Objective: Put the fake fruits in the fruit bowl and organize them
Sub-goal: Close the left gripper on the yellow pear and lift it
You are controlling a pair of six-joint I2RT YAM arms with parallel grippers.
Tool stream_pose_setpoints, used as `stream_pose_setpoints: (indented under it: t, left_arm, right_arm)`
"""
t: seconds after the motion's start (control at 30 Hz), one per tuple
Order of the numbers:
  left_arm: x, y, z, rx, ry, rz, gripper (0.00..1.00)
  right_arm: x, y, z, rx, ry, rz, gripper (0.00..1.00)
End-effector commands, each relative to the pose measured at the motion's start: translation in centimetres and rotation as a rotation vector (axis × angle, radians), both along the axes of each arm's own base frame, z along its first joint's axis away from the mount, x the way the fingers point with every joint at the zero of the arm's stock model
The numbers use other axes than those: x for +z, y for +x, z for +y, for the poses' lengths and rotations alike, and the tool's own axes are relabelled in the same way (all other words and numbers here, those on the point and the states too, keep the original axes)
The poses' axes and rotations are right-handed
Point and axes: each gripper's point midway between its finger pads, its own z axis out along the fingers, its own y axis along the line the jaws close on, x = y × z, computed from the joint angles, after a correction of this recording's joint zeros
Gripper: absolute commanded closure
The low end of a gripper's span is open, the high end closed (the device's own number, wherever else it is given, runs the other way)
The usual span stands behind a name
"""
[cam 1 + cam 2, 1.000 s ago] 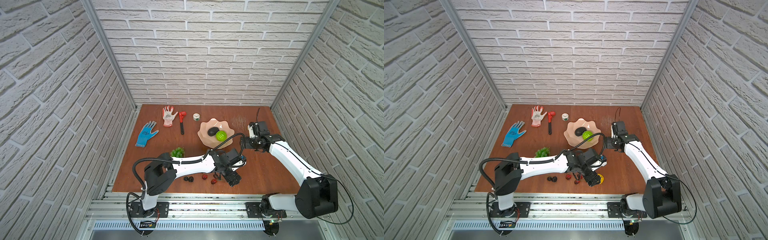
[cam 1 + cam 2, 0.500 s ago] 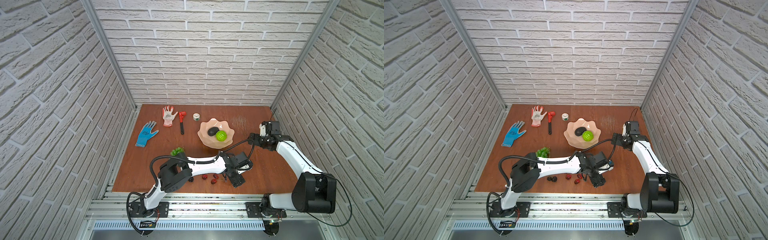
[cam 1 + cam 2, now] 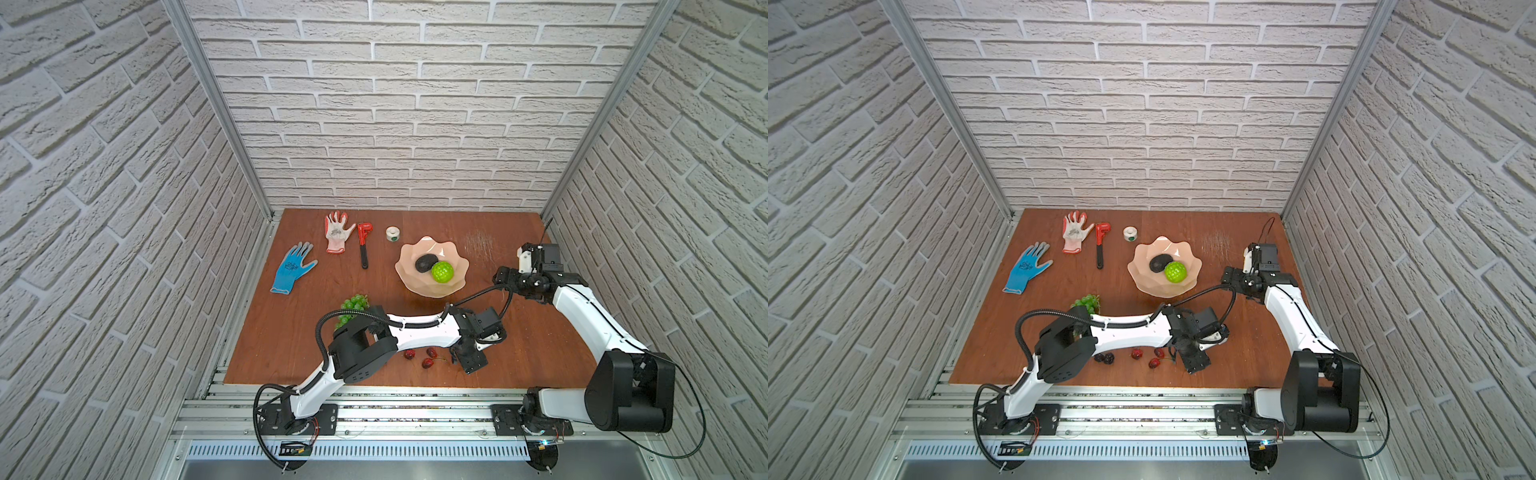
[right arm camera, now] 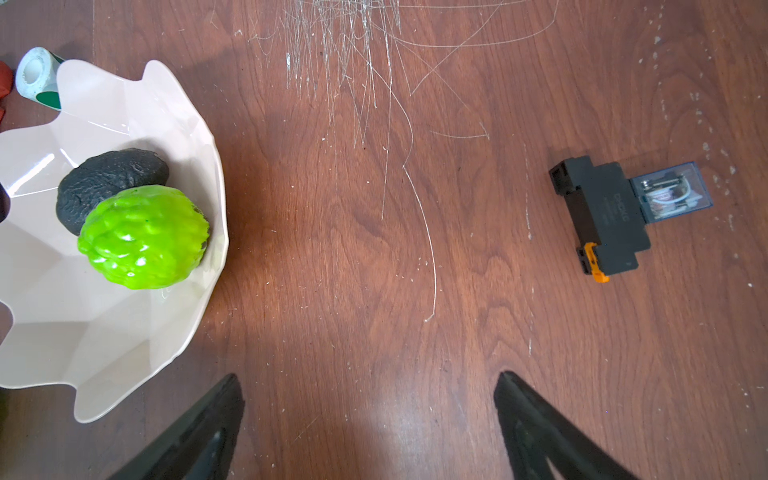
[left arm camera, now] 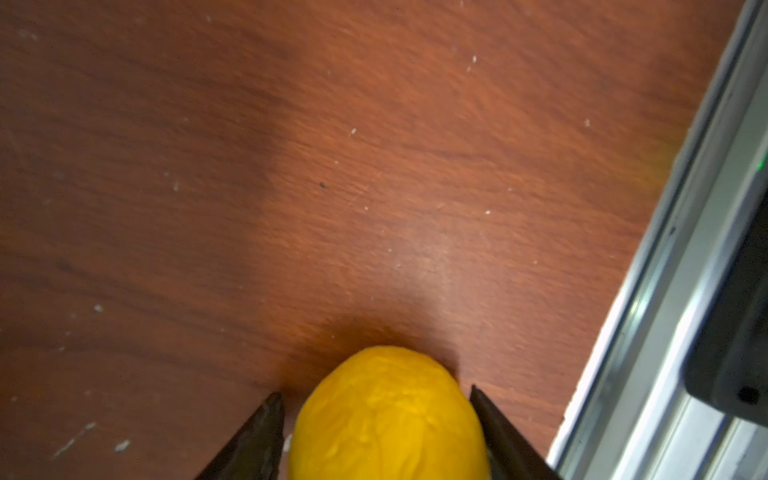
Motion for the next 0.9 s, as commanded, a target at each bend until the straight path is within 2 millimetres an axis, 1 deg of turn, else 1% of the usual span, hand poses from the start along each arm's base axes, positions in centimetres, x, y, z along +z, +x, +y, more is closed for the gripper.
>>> stream_pose_setpoints:
  t: [0.0,0.1,0.13,0.23,0.27,0.37,0.47,0.63,0.7,0.8,0.87]
  left_arm:
    - [0.1,-0.1,0.0,-0.012,0.013,-0.01,0.37]
    - [0.2,-0.2,0.0,-0.007,0.012,-0.006,0.45]
    - [0.5,-0.2,-0.1,-0.007,0.004,-0.008,0.5]
    - [1.0,0.0,0.0,0.003,-0.011,-0.019,0.55]
    - [1.1,0.0,0.0,0.006,-0.017,-0.02,0.59]
    - [2.4,0.1,0.2,0.017,-0.047,-0.031,0.63]
    - [4.3,0.7,1.0,0.052,-0.093,-0.034,0.66]
    - [8.2,3.0,3.2,0.15,-0.163,-0.017,0.67]
    - [10.2,3.9,4.2,0.176,-0.184,-0.023,0.66]
    - [12.7,6.1,5.9,0.233,-0.209,-0.033,0.66]
    - [13.8,8.3,7.2,0.299,-0.231,-0.036,0.66]
  right_arm:
    - [1.0,0.3,0.2,0.002,0.009,-0.053,0.05]
    - [0.9,0.3,0.3,0.004,0.011,-0.055,0.05]
    - [0.9,0.3,0.3,0.004,0.012,-0.054,0.05]
    - [0.7,0.3,0.4,0.008,0.02,-0.05,0.05]
    - [0.7,0.4,0.4,0.009,0.022,-0.05,0.06]
    - [0.5,0.4,0.6,0.014,0.029,-0.046,0.06]
    - [0.6,0.7,0.9,0.024,0.044,-0.047,0.06]
    - [1.0,0.8,1.3,0.031,0.069,-0.067,0.08]
    - [1.1,0.9,1.5,0.036,0.075,-0.073,0.08]
    - [1.7,1.3,1.9,0.042,0.073,-0.092,0.08]
    - [2.2,1.7,2.7,0.074,0.06,-0.115,0.08]
